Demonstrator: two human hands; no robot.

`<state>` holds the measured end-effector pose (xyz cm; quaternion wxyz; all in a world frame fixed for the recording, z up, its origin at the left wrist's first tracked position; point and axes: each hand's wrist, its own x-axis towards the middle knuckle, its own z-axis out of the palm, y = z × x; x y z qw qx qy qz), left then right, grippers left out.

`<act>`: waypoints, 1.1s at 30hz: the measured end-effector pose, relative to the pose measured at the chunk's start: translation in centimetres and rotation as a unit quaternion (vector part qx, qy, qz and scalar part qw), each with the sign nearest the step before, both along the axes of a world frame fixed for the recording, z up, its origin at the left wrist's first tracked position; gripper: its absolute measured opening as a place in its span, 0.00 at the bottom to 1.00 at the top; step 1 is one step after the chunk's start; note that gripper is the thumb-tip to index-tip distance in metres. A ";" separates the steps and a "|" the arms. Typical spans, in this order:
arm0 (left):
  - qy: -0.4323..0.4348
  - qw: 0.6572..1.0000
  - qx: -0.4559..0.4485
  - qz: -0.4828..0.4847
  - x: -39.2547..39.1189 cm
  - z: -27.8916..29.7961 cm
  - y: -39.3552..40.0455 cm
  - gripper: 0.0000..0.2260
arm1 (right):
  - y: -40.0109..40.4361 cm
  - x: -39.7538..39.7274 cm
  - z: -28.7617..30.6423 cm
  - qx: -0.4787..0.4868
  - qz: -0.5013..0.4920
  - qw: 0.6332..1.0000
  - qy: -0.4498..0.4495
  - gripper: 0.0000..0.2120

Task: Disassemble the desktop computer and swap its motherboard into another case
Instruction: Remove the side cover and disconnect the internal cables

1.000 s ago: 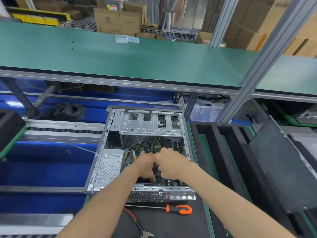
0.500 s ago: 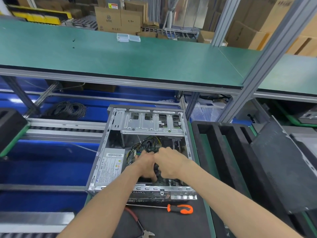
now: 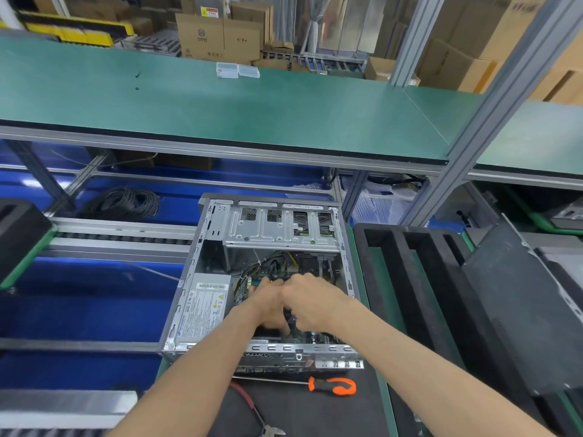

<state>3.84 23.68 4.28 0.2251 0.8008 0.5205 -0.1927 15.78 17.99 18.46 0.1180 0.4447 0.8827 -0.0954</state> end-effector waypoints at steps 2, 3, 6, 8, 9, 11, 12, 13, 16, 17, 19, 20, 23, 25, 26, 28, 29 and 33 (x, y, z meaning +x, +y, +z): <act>0.037 0.999 -0.003 -0.032 -0.1 -0.3 0.2 0.28 | -0.2 -0.5 0.2 -0.010 0.039 0.999 -0.001 0.08; 0.029 0.999 0.001 -0.036 -0.2 -0.5 0.2 0.27 | -0.2 -0.6 0.3 -0.013 0.044 0.999 -0.003 0.07; -0.047 0.999 0.005 0.026 -0.2 -0.7 0.2 0.36 | 0.3 -0.2 0.4 0.014 -0.006 1.000 0.004 0.11; -0.062 0.997 0.008 0.033 -0.2 -0.8 0.0 0.41 | 0.7 0.3 0.5 0.033 -0.048 0.998 -0.005 0.12; -0.064 0.997 0.006 0.030 -0.3 -0.8 0.0 0.45 | 0.8 0.4 0.4 0.028 -0.059 0.998 -0.014 0.11; -0.064 0.998 0.006 0.028 -0.3 -0.9 0.0 0.48 | 0.7 0.5 0.3 0.002 -0.058 0.998 -0.013 0.07; -0.055 0.998 0.012 0.023 -0.3 -0.8 0.0 0.46 | 0.6 0.5 0.3 -0.006 -0.044 0.999 -0.011 0.03; -0.041 0.999 0.016 0.013 -0.4 -0.6 0.0 0.43 | 0.5 0.4 0.3 -0.009 -0.027 1.000 -0.005 0.04; -0.015 1.000 0.017 -0.012 -0.5 -0.2 -0.2 0.34 | 0.7 0.3 0.5 -0.019 0.017 1.000 0.000 0.06; -0.023 1.000 0.018 -0.012 -0.5 -0.1 -0.2 0.34 | 0.8 0.5 0.6 -0.024 0.022 0.999 0.004 0.07; -0.044 0.999 0.019 -0.001 -0.4 0.0 -0.3 0.39 | 0.9 1.0 0.4 -0.022 0.011 0.999 0.022 0.09; -0.058 0.998 0.021 0.009 -0.4 0.1 -0.3 0.43 | 0.9 1.3 0.2 -0.010 -0.002 1.000 0.027 0.11; -0.103 0.994 0.015 0.038 -0.4 0.4 -0.5 0.52 | 1.1 1.7 -0.1 0.019 -0.076 0.997 0.018 0.10; -0.108 0.993 0.008 0.044 -0.5 0.5 -0.6 0.51 | 1.0 1.6 -0.1 0.008 -0.088 0.996 0.018 0.07; -0.100 0.994 0.007 0.041 -0.5 0.5 -0.6 0.47 | 0.9 1.4 -0.1 -0.002 -0.078 0.997 0.028 0.10; -0.070 0.997 0.009 0.026 -0.6 0.4 -0.6 0.33 | 0.4 0.8 0.1 -0.006 -0.013 1.000 0.025 0.11; -0.057 0.998 0.006 0.018 -0.6 0.2 -0.5 0.27 | 0.2 0.6 0.2 -0.012 0.015 1.000 0.022 0.11; -0.066 0.998 0.007 0.023 -0.5 -0.2 -0.4 0.35 | 0.5 0.9 -0.1 0.002 0.021 0.999 0.031 0.09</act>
